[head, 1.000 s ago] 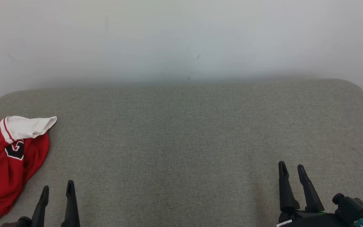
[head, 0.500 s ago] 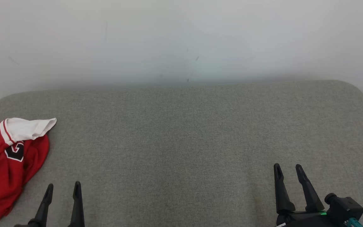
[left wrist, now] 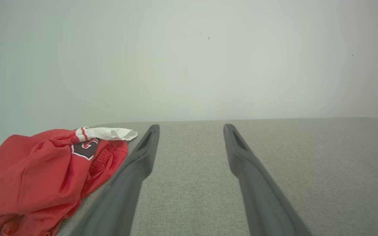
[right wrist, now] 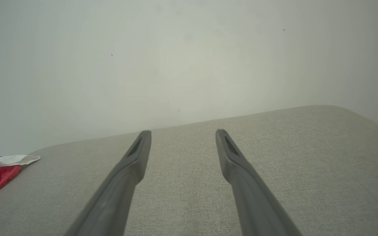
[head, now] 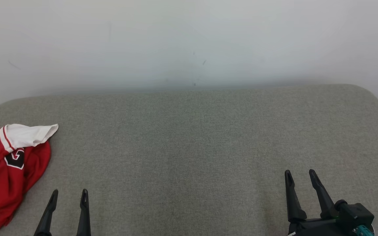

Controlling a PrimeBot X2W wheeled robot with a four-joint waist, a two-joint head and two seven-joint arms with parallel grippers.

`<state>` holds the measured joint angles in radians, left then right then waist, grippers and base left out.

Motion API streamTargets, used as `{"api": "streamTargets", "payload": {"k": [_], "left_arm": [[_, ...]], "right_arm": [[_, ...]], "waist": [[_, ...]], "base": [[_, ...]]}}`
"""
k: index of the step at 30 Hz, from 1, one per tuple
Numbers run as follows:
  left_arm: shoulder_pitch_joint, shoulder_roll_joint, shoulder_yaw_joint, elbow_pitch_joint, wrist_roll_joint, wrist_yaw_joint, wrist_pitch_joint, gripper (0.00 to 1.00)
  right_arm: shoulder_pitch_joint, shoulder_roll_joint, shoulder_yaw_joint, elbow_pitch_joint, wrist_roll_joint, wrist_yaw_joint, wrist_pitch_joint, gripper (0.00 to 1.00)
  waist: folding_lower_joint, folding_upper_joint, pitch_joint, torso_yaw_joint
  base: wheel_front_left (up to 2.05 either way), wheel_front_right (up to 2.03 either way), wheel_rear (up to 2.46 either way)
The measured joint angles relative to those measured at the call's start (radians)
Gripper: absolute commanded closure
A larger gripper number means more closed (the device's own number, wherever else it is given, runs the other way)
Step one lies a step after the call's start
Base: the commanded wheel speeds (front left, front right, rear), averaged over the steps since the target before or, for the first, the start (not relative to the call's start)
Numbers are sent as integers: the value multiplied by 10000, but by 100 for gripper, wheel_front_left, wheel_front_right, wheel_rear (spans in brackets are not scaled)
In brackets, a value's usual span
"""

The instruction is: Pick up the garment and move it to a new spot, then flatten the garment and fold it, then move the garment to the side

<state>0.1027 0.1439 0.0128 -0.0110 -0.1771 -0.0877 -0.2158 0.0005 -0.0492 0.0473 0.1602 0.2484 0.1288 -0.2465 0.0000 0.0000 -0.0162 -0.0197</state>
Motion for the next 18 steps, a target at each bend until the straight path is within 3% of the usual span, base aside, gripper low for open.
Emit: {"api": "streamTargets", "payload": {"k": [18], "left_arm": [[207, 4, 19, 173, 1197, -90, -476, 0]], "right_arm": [[-67, -2, -115, 169, -1172, 0, -140, 0]], "waist": [[0, 0, -48, -74]], "base": [[0, 0, 0]]}}
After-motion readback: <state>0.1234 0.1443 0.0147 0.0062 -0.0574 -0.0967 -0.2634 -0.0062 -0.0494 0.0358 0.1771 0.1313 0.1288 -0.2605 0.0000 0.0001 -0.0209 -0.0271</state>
